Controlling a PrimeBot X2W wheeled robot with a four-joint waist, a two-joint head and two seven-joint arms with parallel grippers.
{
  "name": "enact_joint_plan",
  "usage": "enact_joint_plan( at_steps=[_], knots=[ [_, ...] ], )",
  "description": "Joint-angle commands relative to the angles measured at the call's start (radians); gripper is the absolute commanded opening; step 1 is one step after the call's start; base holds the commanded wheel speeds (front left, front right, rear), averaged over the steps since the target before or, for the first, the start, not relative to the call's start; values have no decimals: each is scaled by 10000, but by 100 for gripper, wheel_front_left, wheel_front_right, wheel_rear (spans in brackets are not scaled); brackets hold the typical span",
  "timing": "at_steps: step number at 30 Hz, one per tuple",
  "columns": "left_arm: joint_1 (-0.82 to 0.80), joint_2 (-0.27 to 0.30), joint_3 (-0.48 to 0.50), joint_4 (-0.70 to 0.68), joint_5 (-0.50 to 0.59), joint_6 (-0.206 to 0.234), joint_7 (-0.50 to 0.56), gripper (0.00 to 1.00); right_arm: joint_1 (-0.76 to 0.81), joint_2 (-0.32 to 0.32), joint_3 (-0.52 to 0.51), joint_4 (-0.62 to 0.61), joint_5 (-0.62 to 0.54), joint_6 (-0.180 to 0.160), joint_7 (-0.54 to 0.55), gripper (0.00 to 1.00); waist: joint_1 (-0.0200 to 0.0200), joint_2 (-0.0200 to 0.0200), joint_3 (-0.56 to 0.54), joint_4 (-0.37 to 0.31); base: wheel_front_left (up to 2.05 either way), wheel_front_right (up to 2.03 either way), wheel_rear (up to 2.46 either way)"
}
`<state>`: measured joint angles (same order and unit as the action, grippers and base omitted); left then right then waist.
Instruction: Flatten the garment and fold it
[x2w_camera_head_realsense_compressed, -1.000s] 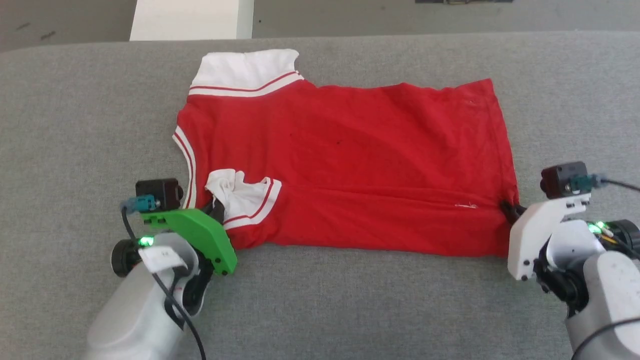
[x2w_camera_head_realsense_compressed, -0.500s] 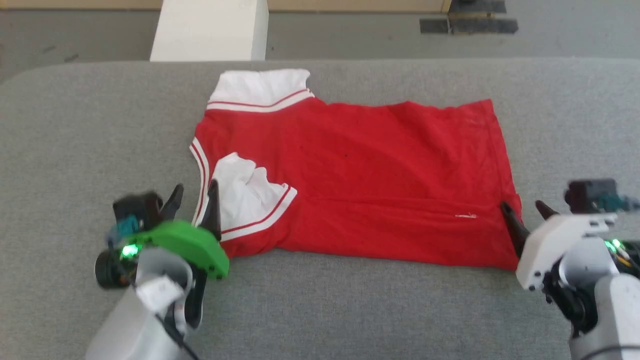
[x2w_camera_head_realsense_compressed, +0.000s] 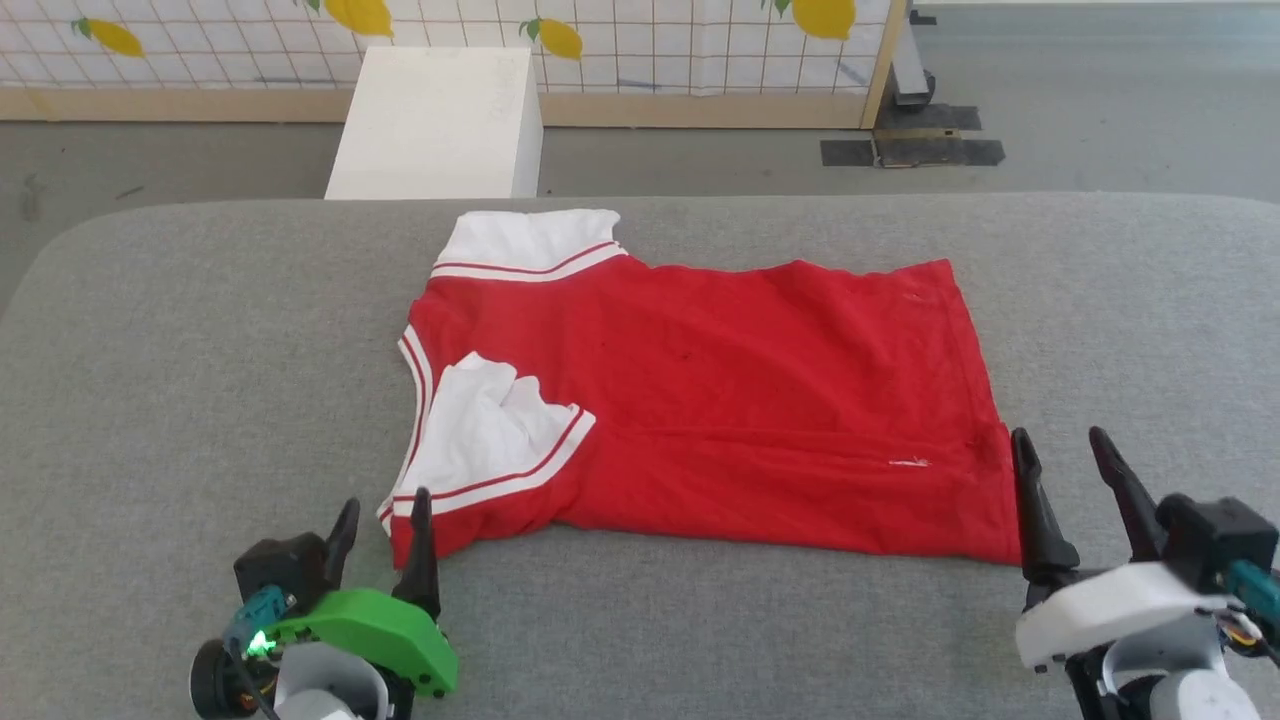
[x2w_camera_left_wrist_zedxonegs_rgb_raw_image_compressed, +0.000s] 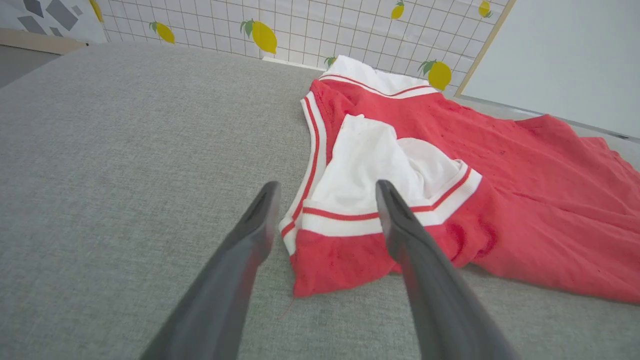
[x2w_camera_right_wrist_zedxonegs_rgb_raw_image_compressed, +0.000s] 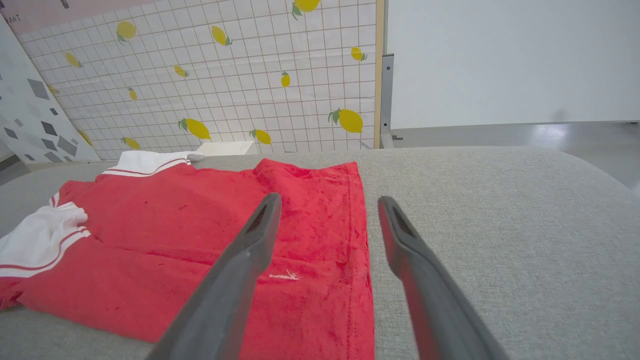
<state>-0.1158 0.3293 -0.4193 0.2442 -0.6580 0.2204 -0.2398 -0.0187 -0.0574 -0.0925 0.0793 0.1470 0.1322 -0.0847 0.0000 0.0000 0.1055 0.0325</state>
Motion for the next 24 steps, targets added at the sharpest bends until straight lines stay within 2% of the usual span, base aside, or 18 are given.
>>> enact_joint_plan(
  at_steps=[1,6,12,18,19,20,24],
  knots=[
    [102,-12,4,106,-42,104,128,100,193,35,16,-52,-143,-15,-355,100,0,0,-36,-48,0,0,0],
    [-122,-84,64,520,-323,599,1140,100,314,63,163,30,-263,-15,-1097,100,0,0,-44,-214,0,0,0],
    [-670,-85,164,972,-818,1151,2803,100,188,69,390,143,-213,-15,-1299,100,0,0,31,-540,0,0,0],
    [-897,113,-45,1161,-1279,1207,4542,100,104,70,678,336,-223,-15,-1314,100,0,0,129,-907,0,0,0],
    [-887,156,-68,1134,-1334,1197,4727,46,93,70,653,364,-224,-15,-1319,100,0,0,141,-938,0,0,0],
    [-881,217,-96,1060,-1353,1176,4851,0,83,70,624,395,-211,-15,-1322,100,0,0,155,-968,0,0,0],
    [-785,303,-5,753,-1409,1190,4786,0,39,71,488,464,-223,-15,-1345,100,0,0,228,-985,0,0,0]
  ],
)
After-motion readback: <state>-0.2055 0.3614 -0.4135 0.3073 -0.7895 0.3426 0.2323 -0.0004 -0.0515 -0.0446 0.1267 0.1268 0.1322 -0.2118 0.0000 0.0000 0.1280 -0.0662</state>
